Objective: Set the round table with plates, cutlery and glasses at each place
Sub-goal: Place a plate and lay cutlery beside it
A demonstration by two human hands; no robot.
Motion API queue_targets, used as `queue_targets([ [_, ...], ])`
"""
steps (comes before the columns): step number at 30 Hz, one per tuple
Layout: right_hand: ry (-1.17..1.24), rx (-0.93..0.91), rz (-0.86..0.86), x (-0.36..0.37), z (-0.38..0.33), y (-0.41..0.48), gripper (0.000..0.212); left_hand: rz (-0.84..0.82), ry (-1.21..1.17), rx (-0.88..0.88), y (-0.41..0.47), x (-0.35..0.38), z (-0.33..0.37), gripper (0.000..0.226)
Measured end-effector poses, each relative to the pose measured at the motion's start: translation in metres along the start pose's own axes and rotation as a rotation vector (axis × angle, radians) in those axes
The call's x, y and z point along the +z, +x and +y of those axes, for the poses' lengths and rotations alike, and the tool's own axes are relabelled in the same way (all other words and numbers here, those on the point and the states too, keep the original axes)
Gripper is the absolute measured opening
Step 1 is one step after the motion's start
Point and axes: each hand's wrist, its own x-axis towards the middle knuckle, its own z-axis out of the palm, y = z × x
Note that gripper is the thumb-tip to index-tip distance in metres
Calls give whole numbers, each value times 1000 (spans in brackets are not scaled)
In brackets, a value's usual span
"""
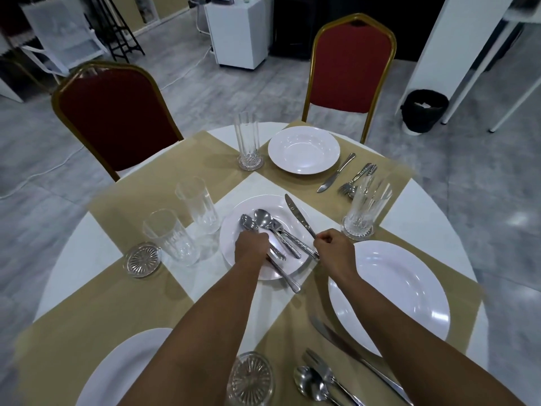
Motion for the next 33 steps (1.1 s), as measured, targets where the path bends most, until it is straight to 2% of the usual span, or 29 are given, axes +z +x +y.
queue_targets([
  [5, 15, 12, 25, -2, -4, 0, 15, -25, -138, -49, -13, 15, 5, 44],
  [7, 17, 22, 34, -5, -4, 0, 15, -76, -176, -68, -20, 23, 9, 32],
  [8, 20, 25, 40, -7, -3, 1, 15, -85, -182, -71, -22, 27, 11, 44],
  [10, 21, 31, 59, -10, -3, 2, 15, -87, -158, -43, -27, 32, 16, 54],
  [15, 22, 45, 74, -17, 3, 4, 15, -84, 45, 37, -21, 33, 21, 41],
  [20, 41, 47, 71, -19, 7, 3, 15, -116, 129, 78, -15, 37, 27, 34],
  [29, 14, 40, 87, -24, 7, 3, 15, -113, 123, 68, -11, 41, 32, 16],
  [33, 22, 43, 78, -22, 5, 1, 15, -131, -71, -16, -8, 37, 22, 27],
])
